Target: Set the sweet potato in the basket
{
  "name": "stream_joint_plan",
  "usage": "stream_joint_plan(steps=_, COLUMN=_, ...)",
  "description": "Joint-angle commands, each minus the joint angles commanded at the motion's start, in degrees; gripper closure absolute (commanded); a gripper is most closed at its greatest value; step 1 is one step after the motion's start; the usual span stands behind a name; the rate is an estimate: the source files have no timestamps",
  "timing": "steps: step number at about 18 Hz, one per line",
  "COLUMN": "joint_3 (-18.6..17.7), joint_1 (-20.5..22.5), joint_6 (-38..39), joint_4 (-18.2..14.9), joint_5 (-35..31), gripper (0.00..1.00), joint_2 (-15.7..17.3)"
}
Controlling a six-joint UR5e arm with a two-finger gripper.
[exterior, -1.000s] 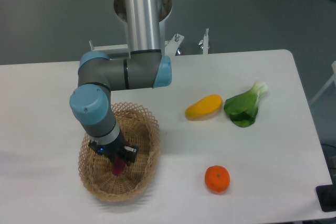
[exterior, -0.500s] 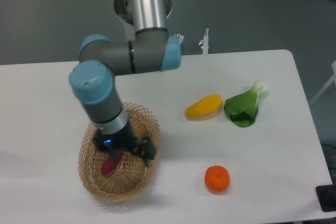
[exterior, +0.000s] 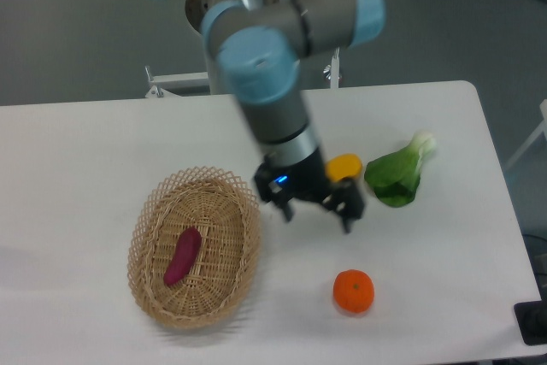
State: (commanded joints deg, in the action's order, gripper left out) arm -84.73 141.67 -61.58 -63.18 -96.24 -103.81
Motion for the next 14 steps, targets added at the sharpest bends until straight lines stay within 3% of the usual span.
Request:
stream_joint_plan(steps=3, joint_3=-0.2, joint_1=3.6, joint_6=-9.8, joint_4=-4.5, joint_5=1.5, gripper=0.0, joint_2=2.1)
stream_joint_plan(steps=6, joint_3=-0.9, joint_1=5.2, joint_6=-15.6, joint_4=-5.9, joint_5=1.8, gripper=0.0, joint_2=3.5)
stream_joint_plan(steps=14, joint_3=-1.8, joint_1=5.6, joint_6=-15.6, joint_4=-5.6, joint_5=5.1, gripper=0.0, joint_2=4.2)
